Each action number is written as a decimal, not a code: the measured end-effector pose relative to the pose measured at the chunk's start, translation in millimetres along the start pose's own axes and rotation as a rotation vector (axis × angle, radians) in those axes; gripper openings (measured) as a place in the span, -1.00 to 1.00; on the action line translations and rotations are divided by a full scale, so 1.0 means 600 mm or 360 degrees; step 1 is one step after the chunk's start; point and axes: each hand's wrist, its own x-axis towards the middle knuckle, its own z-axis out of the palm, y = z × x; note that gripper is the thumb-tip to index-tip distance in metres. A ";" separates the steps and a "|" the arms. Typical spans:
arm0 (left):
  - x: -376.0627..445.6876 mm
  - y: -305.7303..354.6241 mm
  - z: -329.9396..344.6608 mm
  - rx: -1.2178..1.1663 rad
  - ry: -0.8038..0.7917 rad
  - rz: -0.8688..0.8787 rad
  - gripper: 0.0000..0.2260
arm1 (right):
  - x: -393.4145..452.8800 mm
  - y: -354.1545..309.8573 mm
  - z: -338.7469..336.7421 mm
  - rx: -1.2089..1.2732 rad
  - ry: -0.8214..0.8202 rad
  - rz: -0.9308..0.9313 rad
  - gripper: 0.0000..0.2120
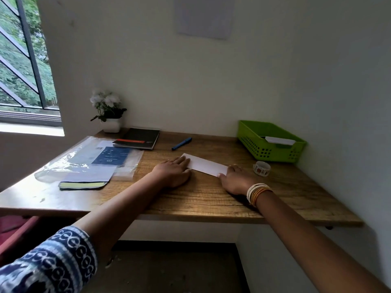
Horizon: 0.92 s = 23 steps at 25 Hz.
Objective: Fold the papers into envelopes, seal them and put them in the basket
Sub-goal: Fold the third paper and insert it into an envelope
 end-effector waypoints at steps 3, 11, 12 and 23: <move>-0.007 0.001 0.001 -0.0074 0.0100 -0.0021 -0.44 | 0.014 -0.017 -0.004 -0.0002 0.0089 0.0069 -0.36; -0.045 -0.027 -0.010 -0.0087 0.0238 0.0196 -0.64 | 0.034 -0.079 -0.019 -0.0181 0.0271 0.0136 -0.54; -0.054 -0.042 -0.011 -0.0032 0.0271 0.0199 -0.65 | 0.022 -0.095 -0.018 -0.0204 0.0367 0.0166 -0.49; -0.247 -0.278 -0.001 0.0061 0.0780 -0.0270 -0.56 | -0.082 -0.316 0.042 0.0339 0.0528 -0.0953 -0.65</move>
